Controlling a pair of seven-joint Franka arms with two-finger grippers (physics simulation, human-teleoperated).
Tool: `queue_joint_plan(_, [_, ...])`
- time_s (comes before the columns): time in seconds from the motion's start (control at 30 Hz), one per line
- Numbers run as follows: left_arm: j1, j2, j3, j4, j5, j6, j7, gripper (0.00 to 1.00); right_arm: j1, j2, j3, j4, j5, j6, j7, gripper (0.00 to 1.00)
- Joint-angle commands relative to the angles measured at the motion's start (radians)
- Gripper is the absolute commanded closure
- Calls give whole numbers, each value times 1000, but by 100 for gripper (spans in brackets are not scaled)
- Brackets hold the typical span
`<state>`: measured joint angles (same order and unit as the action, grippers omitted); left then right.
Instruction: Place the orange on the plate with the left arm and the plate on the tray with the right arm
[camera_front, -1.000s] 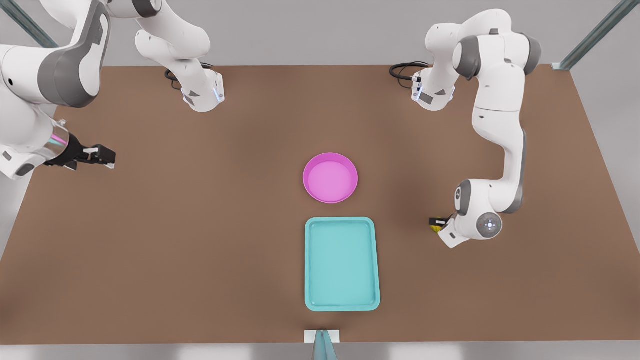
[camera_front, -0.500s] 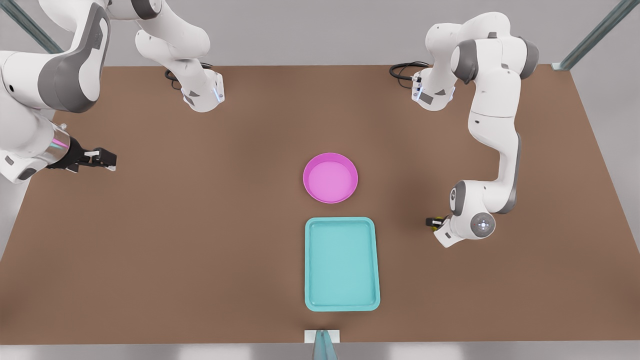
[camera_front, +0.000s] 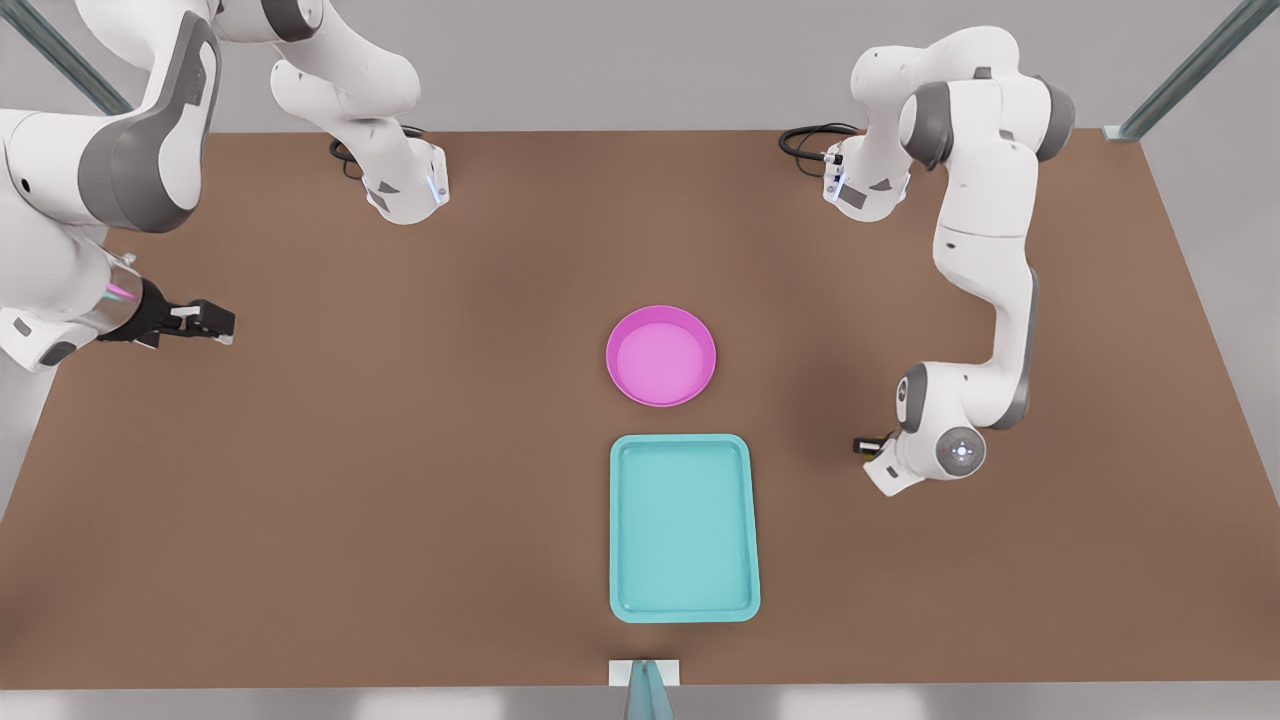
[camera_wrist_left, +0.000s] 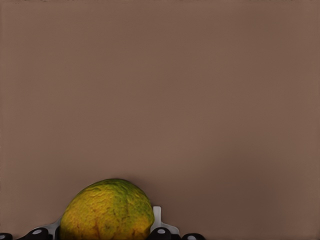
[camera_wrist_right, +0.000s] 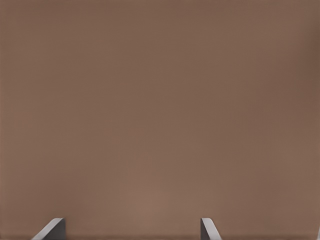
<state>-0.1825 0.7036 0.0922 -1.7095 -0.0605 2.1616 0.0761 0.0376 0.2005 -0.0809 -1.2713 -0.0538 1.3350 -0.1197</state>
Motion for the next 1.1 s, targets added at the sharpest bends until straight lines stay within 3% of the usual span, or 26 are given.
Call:
queue_joint_plan(0.0, [0, -3, 0, 2, -12, 1, 5, 45, -2, -1, 0, 0, 2, -2, -3, 0])
queue_joint_plan(0.07, [-44, -68, -16, -2, -10, -64, -64, 45, -2, -1, 0, -2, 3, -2, -5, 0])
queue_joint_plan(0.23, [-488, -197, -19, 4, -10, -304, -403, 43, -4, -1, -2, -5, 8, 0, -5, 0])
queue_joint_plan(0.3, [-604, -181, -22, 66, -71, -338, -515, 42, -4, 5, -2, -3, 8, 0, -5, 0])
queue_joint_plan(0.37, [-647, -82, -28, 180, -102, -329, -599, 42, -4, 8, -2, -5, 8, 0, -3, 0])
queue_joint_plan(0.53, [-700, -7, -28, 172, -85, -307, -598, 42, 8, 33, 1, -20, 18, 0, 5, 0])
queue_joint_plan(0.57, [-701, -7, -28, 172, -85, -307, -598, 42, 25, 82, 20, -34, 109, 10, 5, 0])
queue_joint_plan(0.67, [-696, -6, -16, 177, -82, -264, -587, 41, 134, 189, 171, -220, 265, 414, 330, 0])
queue_joint_plan(0.7, [-693, -7, -14, 177, -82, -263, -588, 0, 174, 220, 227, -249, 265, 555, 485, 0])
queue_joint_plan(0.8, [-692, -21, 20, 188, -82, -324, -555, 0, 272, 260, 270, -322, 279, 783, 689, 0])
queue_joint_plan(0.83, [-687, -58, 96, 226, -93, -486, -452, 0, 272, 241, 323, -410, 279, 897, 730, 0])
queue_joint_plan(0.9, [-678, -271, 446, 316, -142, -950, -125, 0, 265, 159, 392, -606, 287, 1066, 769, 0])
queue_joint_plan(0.93, [-677, -276, 559, 392, -140, -1046, -53, 0, 263, 139, 408, -675, 319, 1133, 769, 0])
queue_joint_plan(1.0, [-674, -274, 734, 424, -151, -1069, 68, 0, 260, 132, 434, -770, 403, 1218, 769, 0])
queue_joint_plan(1.07, [-549, -272, 756, 453, -208, -1065, 73, 0, 260, 201, 438, -764, 462, 1211, 750, 0])
